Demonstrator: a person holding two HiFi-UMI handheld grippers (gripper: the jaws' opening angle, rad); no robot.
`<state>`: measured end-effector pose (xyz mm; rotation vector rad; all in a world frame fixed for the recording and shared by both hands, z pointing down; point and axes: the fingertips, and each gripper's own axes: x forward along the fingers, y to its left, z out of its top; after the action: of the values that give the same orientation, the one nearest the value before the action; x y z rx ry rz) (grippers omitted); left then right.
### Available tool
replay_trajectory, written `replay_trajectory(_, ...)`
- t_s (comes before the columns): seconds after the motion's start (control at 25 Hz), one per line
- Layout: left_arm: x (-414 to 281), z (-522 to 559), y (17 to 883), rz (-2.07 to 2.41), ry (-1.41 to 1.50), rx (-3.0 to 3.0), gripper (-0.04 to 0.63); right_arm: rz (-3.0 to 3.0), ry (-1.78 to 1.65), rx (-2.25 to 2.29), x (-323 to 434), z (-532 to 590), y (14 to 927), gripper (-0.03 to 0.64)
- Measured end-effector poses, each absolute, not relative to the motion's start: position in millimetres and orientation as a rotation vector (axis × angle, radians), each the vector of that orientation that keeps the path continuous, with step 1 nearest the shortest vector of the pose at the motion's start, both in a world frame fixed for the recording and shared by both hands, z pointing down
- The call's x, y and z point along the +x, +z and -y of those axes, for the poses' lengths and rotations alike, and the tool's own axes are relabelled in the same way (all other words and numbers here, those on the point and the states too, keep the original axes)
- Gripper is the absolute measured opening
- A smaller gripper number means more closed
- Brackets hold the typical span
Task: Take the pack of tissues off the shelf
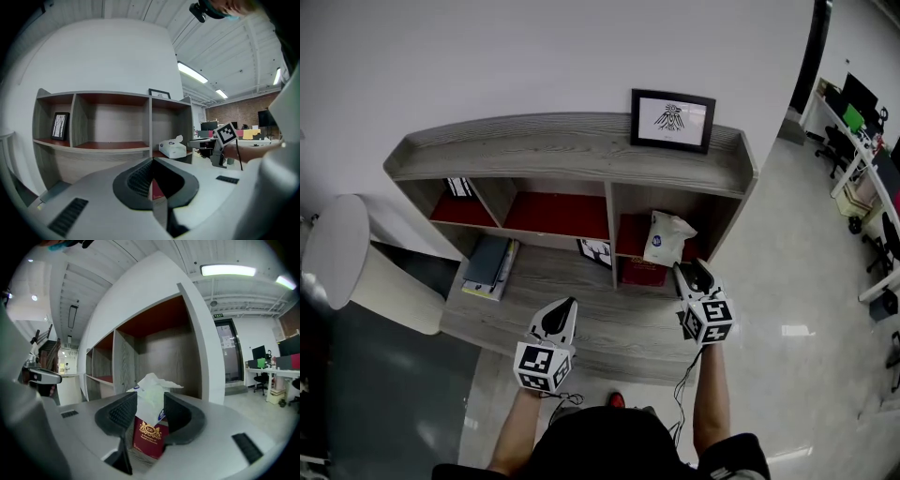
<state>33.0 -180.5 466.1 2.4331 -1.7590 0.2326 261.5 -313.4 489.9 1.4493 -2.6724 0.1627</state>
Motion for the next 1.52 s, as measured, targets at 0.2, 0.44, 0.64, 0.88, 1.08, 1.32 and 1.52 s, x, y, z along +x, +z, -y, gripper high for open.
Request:
replay_trajectory(0.2, 23.9, 182.5, 468.3, 1.792, 0.242, 2.400, 0.008, 2.628, 0.194, 1.404, 251.8, 328.1, 507.0, 0.187)
replay_trajectory(0.44, 14.6, 182.7, 471.9, 1.817, 0.253, 2.360, 0.008, 2.596, 0.237, 1.398, 252.0, 338.5, 518.7, 0.184)
replay_trajectory(0.64, 13.7, 184.7, 472.6, 1.819, 0.260, 2.360, 0.008, 2.607, 0.238, 1.421, 254.2, 340.0, 514.6, 0.078)
replay_trajectory(0.88, 20.3, 184.4, 472.5, 1.797, 0.254, 2.373, 0.008, 2.618, 0.232, 1.443, 257.2, 336.0, 506.7, 0.036)
replay_trajectory(1.08, 22.3, 180.9, 472.0, 1.791, 0.238, 2.377, 0.008, 2.641, 0.180, 1.457, 257.5, 326.3, 488.6, 0.031)
replay_trajectory(1.32, 25.3, 171.4, 470.1, 1.792, 0.207, 2.383, 0.008, 2.691, 0.077, 1.464, 256.7, 306.3, 455.2, 0.031)
replay_trajectory(1.52, 23.9, 159.6, 467.9, 1.795, 0.194, 2.382, 0.008, 2.748, -0.008, 1.448, 248.1, 281.9, 425.6, 0.031)
